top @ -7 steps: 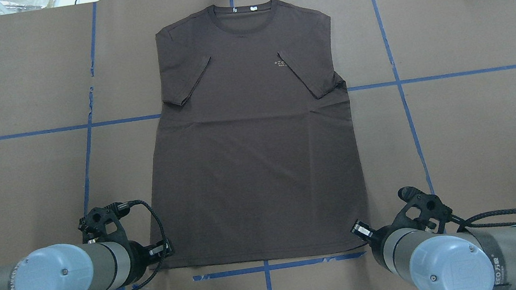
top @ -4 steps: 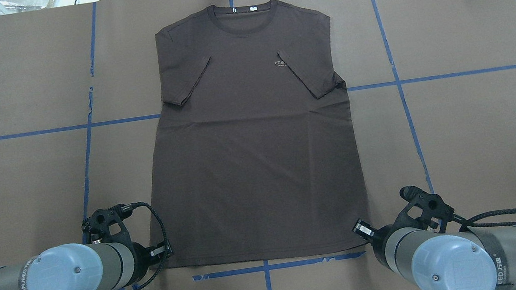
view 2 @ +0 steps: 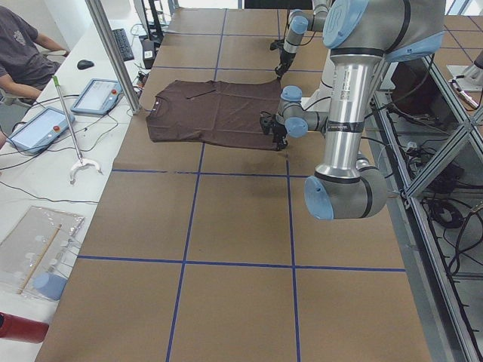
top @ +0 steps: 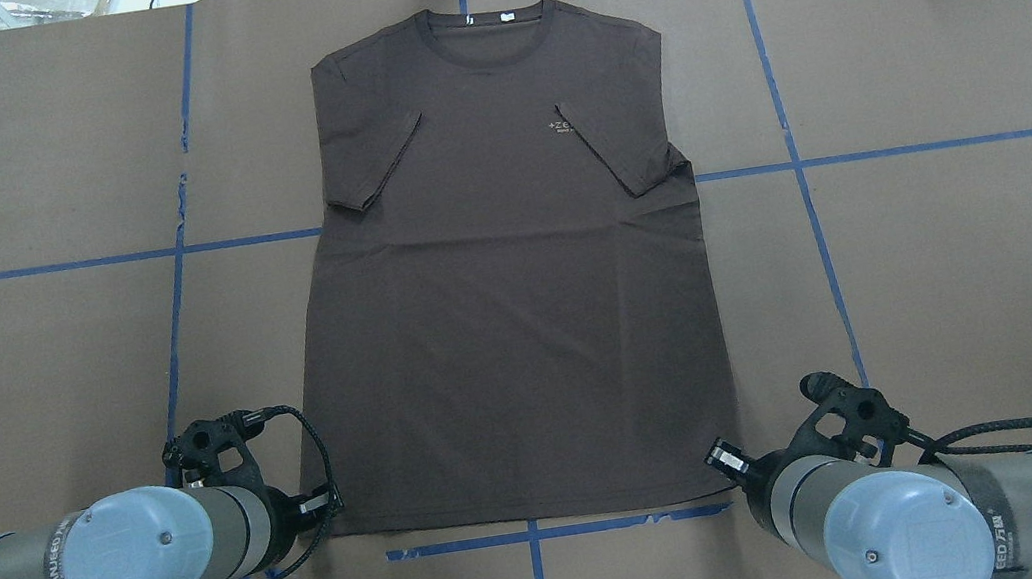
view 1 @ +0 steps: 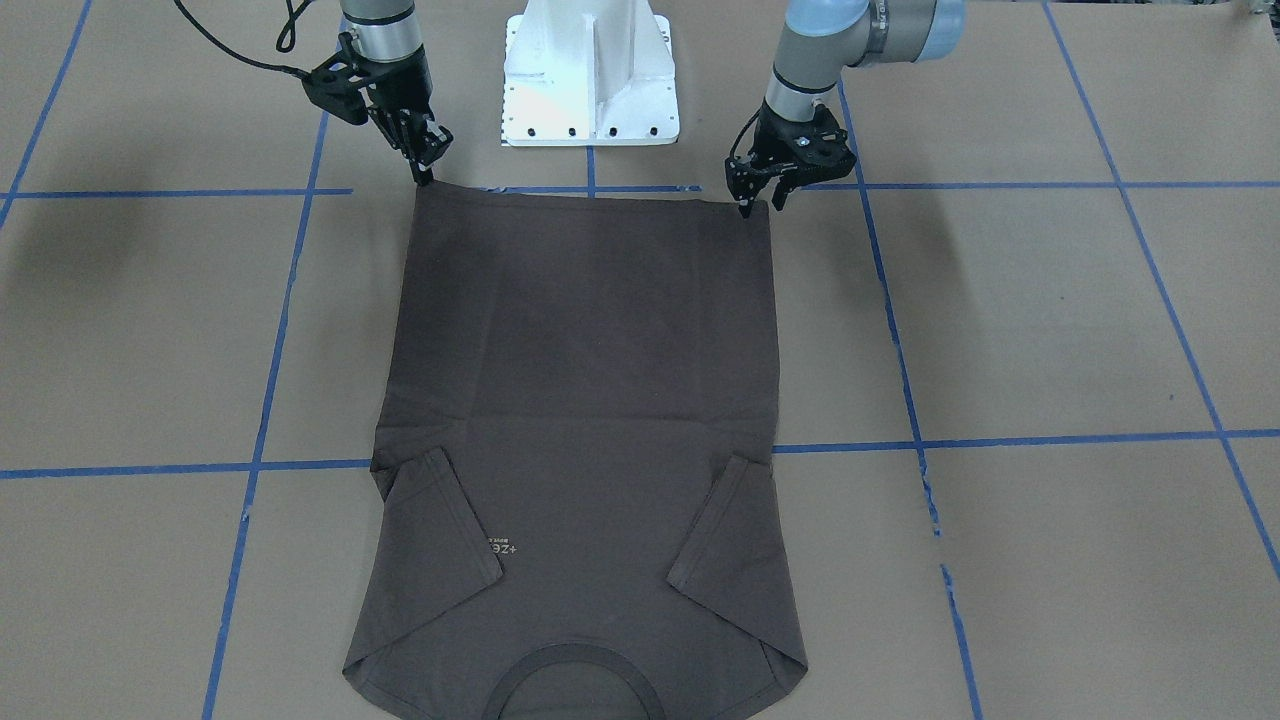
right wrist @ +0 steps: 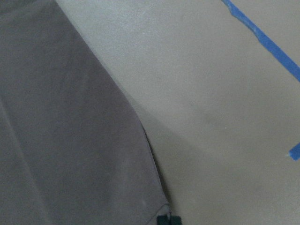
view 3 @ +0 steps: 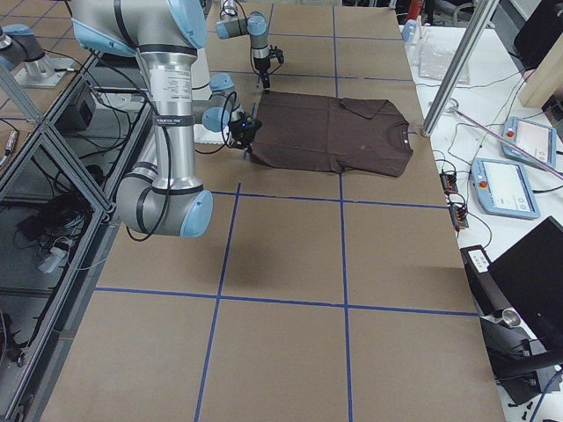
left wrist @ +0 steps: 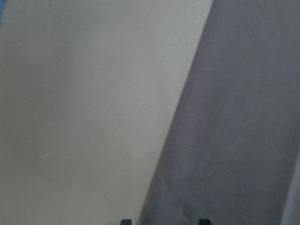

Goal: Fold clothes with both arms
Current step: 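Grasp both hem corners with the left and right grippers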

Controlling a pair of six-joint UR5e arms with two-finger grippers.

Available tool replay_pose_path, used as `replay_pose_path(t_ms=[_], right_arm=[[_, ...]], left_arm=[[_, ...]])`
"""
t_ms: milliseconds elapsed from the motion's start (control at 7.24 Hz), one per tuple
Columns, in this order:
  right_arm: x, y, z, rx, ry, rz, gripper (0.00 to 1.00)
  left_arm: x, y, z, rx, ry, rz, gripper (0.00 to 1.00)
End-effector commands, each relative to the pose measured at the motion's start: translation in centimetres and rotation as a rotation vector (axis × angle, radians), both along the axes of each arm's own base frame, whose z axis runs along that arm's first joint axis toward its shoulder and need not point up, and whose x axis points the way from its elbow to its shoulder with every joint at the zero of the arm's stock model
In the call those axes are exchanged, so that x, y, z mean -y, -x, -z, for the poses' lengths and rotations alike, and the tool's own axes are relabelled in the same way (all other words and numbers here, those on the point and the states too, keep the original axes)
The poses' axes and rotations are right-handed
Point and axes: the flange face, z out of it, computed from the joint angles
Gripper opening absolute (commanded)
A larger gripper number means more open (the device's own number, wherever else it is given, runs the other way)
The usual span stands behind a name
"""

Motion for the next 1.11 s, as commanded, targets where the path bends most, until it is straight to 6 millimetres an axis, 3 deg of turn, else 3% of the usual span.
replay_pose_path(t_ms=[0,414,553,691,829,967], right_arm=[[-0.02,0.04,0.08,0.002,0.000,0.001,0.00],[-0.05,-0.04,0.22,0.005,0.001,0.002,0.00],[-0.07,-0.18,0.34,0.008,0.001,0.003,0.00],[-0.07,-0.12,0.35,0.008,0.001,0.003,0.00],[-0.07,-0.16,0.41,0.010,0.001,0.003,0.00],[-0.07,-0.18,0.55,0.013,0.001,0.003,0.00]], left_arm=[[-0.84,-0.49,0.03,0.000,0.002,-0.019,0.55],[-1.30,-0.69,-0.05,0.002,0.003,-0.028,0.51],[-1.31,-0.65,0.02,0.000,0.004,-0.027,0.44],[-1.31,-0.69,-0.05,0.002,0.003,-0.028,0.28],[-1.31,-0.67,-0.28,0.006,0.004,-0.028,0.00],[-1.38,-0.50,0.20,-0.003,0.004,-0.030,0.00]])
